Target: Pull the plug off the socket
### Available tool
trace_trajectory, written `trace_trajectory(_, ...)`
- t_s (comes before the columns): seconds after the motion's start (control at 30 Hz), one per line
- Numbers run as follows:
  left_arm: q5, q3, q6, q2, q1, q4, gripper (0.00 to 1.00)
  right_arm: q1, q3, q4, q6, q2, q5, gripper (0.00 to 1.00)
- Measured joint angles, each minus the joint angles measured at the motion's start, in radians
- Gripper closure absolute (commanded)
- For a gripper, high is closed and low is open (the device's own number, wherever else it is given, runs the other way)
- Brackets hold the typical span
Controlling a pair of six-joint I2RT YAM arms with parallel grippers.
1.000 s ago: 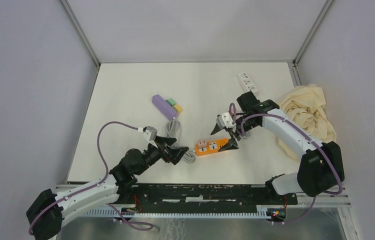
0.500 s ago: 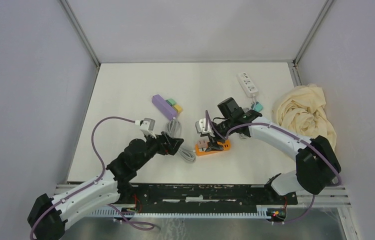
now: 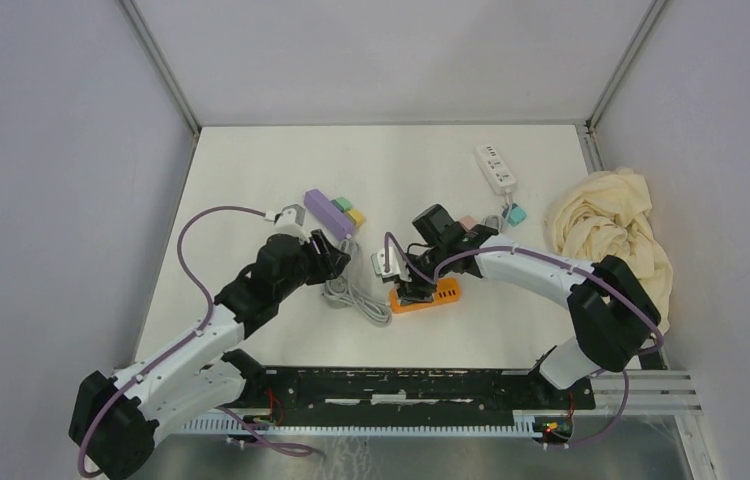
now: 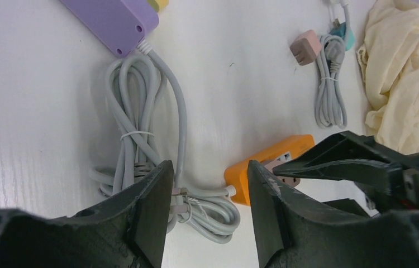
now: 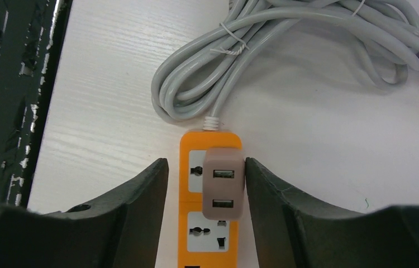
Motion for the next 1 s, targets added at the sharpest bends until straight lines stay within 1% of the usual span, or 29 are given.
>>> trace_trajectory(0.07, 0.001, 0.024, 0.0, -0.007, 0.0, -0.017, 0.39, 0.012, 0.01, 0.002, 0.001, 0.017, 0.019, 0.51)
trace_trajectory(0.17, 0.036, 0.018, 0.001, -0.034, 0.0, -0.012, 0.37, 0.019, 0.023, 0.003, 0.003, 0.035, 0.044, 0.56)
trace_trajectory(0.27, 0.101, -0.032, 0.006, -0.064, 0.0, 0.047, 0.37, 0.02, 0.028, 0.002, 0.003, 0.037, 0.066, 0.57)
trace_trajectory(0.37, 0.196, -0.11, 0.024, -0.072, 0.0, 0.138, 0.36, 0.02, 0.028, -0.004, 0.002, 0.039, 0.092, 0.57)
trace_trajectory(0.4, 0.229, -0.137, 0.035, -0.071, 0.0, 0.173, 0.34, 0.02, 0.029, -0.006, 0.002, 0.042, 0.1, 0.6)
trace_trajectory(0.47, 0.279, -0.172, 0.058, -0.071, -0.001, 0.227, 0.28, 0.02, 0.03, -0.011, 0.0, 0.052, 0.113, 0.7)
trace_trajectory(0.5, 0.303, -0.188, 0.079, -0.071, -0.003, 0.263, 0.25, 0.019, 0.031, -0.01, -0.003, 0.058, 0.116, 0.74)
trace_trajectory(0.57, 0.333, -0.21, 0.125, -0.071, -0.016, 0.325, 0.15, 0.018, 0.046, -0.023, 0.0, 0.065, 0.119, 0.81)
trace_trajectory(0.63, 0.338, -0.237, 0.187, -0.077, -0.056, 0.409, 0.05, 0.01, 0.06, -0.04, 0.0, 0.072, 0.117, 0.89)
trace_trajectory(0.67, 0.332, -0.261, 0.228, -0.085, -0.091, 0.466, 0.02, 0.003, 0.066, -0.049, 0.0, 0.075, 0.111, 0.91)
trace_trajectory(0.73, 0.312, -0.312, 0.307, -0.104, -0.165, 0.566, 0.0, -0.025, 0.078, -0.069, 0.003, 0.079, 0.089, 0.94)
trace_trajectory(0.83, 0.307, -0.39, 0.415, -0.098, -0.243, 0.724, 0.01, -0.086, 0.092, -0.091, 0.022, 0.08, 0.044, 0.97)
trace_trajectory(0.9, 0.302, -0.42, 0.475, -0.061, -0.25, 0.807, 0.01, -0.135, 0.103, -0.101, 0.046, 0.08, 0.014, 0.97)
trace_trajectory(1.0, 0.297, -0.412, 0.532, 0.029, -0.25, 0.878, 0.0, -0.184, 0.122, -0.113, 0.085, 0.087, -0.011, 0.98)
